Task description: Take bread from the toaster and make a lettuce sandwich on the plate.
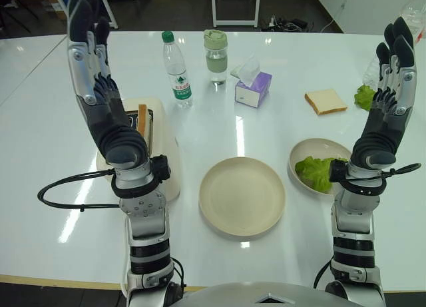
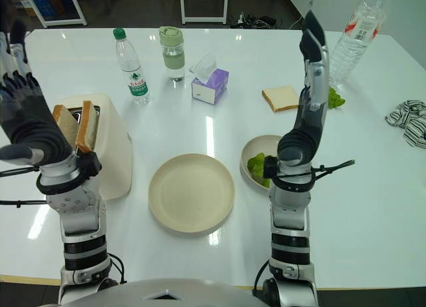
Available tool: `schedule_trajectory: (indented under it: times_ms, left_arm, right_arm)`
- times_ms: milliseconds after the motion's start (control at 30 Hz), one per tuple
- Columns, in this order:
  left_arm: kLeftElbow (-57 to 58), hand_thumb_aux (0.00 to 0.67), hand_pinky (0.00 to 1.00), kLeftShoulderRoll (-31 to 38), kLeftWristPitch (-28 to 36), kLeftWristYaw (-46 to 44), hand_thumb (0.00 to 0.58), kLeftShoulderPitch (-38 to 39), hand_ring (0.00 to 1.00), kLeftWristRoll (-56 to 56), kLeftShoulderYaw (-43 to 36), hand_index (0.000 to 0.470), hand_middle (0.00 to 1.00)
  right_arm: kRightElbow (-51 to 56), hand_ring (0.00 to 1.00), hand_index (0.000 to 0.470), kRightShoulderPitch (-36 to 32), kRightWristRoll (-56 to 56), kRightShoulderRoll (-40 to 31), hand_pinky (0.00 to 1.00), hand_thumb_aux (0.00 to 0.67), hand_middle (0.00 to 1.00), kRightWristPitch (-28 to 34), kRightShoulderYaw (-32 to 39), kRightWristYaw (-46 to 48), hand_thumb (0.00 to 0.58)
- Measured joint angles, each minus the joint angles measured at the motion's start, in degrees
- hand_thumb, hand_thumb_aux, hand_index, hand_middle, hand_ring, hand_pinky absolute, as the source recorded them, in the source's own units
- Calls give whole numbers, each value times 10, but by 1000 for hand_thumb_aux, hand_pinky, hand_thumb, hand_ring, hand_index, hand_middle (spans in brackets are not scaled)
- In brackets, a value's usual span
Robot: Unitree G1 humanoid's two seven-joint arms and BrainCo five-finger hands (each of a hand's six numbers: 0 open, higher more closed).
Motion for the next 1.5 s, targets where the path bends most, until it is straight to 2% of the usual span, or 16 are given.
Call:
schedule_trajectory:
  times_ms: [200,367,467,567,600,667,700,867,1100,1500]
  left_arm:
    - [4,0,0,13,13,1,0,1,0,10,10,0,0]
    - [-3,0,0,28,11,-27,0,17,0,-34,-4,0,0]
    - [-14,0,0,28,31,-28,0,17,0,-25,0,0,0]
    - [-16,0,0,66,68,-15,0,17,0,46,63,0,0]
    - [-13,0,0,99,80,-15,0,22,0,70,98,0,0]
    - [8,0,0,188,126,-38,0,65,0,110,189,0,0]
    - [17,0,0,211,145,-47,0,86,0,120,218,0,0]
    - [24,0,0,280,205,-113,0,211,0,167,285,0,0]
    - [21,0,0,295,234,-169,0,286,0,186,245,0,0]
    - [50,0,0,318,286,-190,0,260,0,166,199,0,0]
  right_arm:
    - [0,0,0,6,10,-3,0,0,0,-7,11,8,0]
    - [2,0,0,5,10,-4,0,0,0,-9,11,9,0]
    - [4,0,0,5,10,-7,0,0,0,-11,10,9,0]
    - [5,0,0,5,8,-9,0,0,0,-17,9,6,0]
    - [8,0,0,6,7,-9,0,0,0,-21,10,5,0]
    - [21,0,0,11,-5,-13,0,0,0,-33,10,4,0]
    - [23,0,0,13,-8,-14,0,0,0,-35,10,4,0]
    - [18,0,0,26,-13,-18,0,0,0,-34,3,2,0]
    - [0,0,0,31,-27,-14,0,0,0,-27,4,0,0]
    - [-8,0,0,40,-32,-14,0,0,0,-20,-4,-13,0]
